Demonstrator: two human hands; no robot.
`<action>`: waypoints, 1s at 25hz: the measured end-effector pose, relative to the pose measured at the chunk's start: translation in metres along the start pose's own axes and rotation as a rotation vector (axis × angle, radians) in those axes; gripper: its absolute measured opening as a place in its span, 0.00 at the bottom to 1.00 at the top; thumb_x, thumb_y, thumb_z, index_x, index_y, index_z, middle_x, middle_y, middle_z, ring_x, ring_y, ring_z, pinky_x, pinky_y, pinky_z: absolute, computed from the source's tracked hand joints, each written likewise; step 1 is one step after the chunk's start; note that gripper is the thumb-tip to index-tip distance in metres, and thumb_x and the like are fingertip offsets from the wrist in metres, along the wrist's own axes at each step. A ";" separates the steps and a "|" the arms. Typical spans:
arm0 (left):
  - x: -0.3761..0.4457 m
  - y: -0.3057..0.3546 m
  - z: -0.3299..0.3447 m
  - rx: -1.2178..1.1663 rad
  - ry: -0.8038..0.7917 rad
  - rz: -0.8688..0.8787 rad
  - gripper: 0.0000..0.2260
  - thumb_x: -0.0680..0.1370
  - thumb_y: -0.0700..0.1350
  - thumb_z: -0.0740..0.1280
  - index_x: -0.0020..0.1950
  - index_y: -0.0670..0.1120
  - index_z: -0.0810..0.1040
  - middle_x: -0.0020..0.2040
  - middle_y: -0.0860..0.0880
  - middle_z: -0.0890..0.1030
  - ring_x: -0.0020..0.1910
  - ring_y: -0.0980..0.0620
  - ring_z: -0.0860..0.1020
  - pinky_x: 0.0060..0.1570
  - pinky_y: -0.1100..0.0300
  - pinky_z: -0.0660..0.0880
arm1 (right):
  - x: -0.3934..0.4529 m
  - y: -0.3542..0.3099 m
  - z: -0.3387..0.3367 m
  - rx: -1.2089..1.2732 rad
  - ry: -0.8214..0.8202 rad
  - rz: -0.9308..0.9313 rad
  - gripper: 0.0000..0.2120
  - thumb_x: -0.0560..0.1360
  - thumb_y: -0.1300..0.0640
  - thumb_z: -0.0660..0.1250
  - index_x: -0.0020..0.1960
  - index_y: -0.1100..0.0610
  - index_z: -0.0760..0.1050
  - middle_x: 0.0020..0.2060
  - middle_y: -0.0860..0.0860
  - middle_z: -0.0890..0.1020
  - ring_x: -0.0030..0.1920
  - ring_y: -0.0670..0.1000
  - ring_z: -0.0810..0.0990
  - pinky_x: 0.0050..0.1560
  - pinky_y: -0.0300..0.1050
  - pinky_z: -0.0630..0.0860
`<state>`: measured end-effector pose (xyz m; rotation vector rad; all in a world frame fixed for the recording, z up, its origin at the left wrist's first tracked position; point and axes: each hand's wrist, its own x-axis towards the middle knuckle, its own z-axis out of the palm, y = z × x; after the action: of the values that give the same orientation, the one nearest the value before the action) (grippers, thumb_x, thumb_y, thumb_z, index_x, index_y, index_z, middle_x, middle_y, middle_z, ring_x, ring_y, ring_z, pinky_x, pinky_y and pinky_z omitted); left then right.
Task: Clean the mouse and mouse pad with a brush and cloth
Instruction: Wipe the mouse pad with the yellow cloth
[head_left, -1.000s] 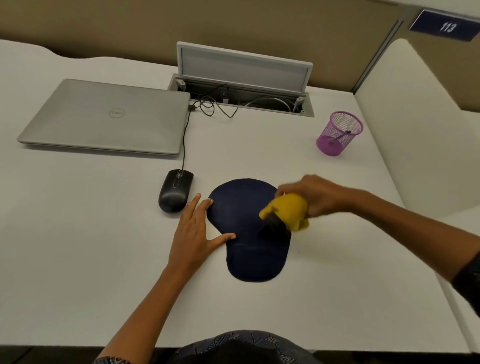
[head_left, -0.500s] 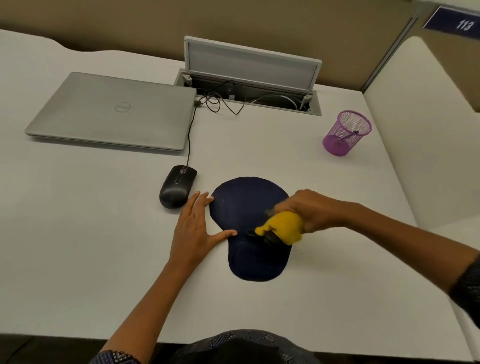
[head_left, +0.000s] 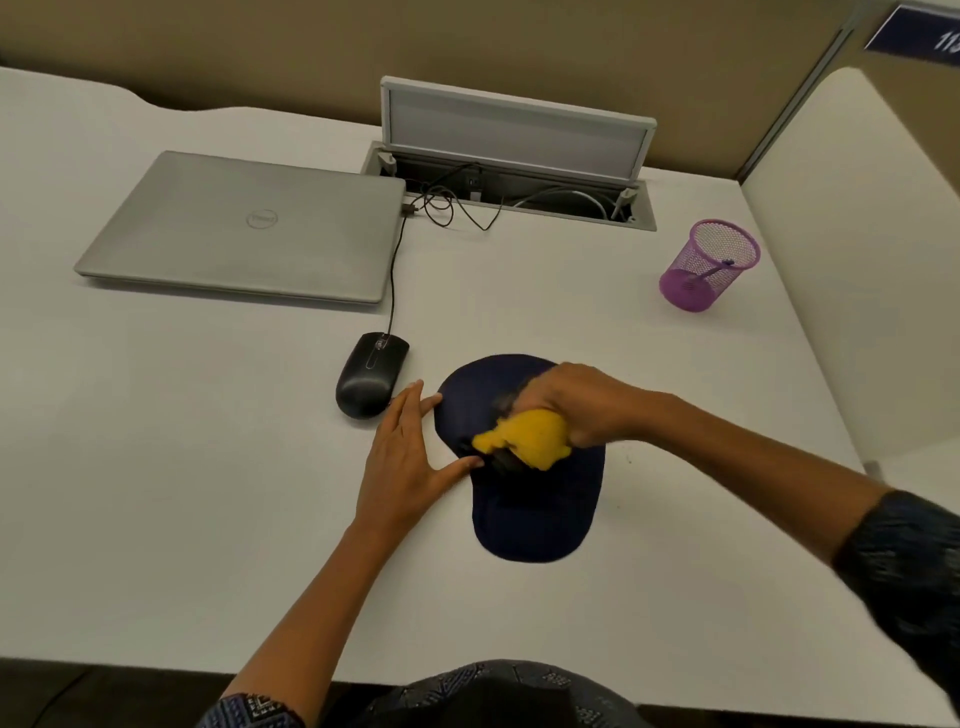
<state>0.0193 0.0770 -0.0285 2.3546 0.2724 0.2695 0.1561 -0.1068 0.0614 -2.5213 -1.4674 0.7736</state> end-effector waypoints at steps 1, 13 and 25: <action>0.000 -0.001 0.001 0.006 0.003 -0.002 0.41 0.64 0.66 0.67 0.71 0.47 0.63 0.74 0.49 0.59 0.73 0.52 0.57 0.67 0.57 0.59 | -0.016 0.004 -0.001 -0.051 -0.083 -0.005 0.15 0.67 0.61 0.72 0.52 0.51 0.79 0.48 0.49 0.84 0.49 0.51 0.80 0.48 0.47 0.77; 0.000 -0.003 0.002 -0.067 -0.008 -0.048 0.46 0.62 0.66 0.70 0.73 0.47 0.58 0.72 0.48 0.63 0.70 0.49 0.62 0.64 0.50 0.66 | 0.036 -0.034 0.021 0.516 0.336 0.636 0.41 0.59 0.40 0.78 0.66 0.55 0.67 0.62 0.54 0.75 0.61 0.57 0.74 0.57 0.51 0.72; 0.000 -0.005 0.003 -0.075 -0.015 -0.019 0.45 0.64 0.65 0.70 0.74 0.48 0.56 0.73 0.48 0.62 0.72 0.48 0.60 0.65 0.50 0.65 | 0.020 -0.033 0.025 0.854 0.488 0.710 0.39 0.56 0.49 0.81 0.63 0.57 0.71 0.60 0.56 0.78 0.59 0.57 0.76 0.61 0.54 0.74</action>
<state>0.0198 0.0783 -0.0340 2.2781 0.2729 0.2488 0.1259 -0.0762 0.0447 -2.2172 -0.0100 0.5900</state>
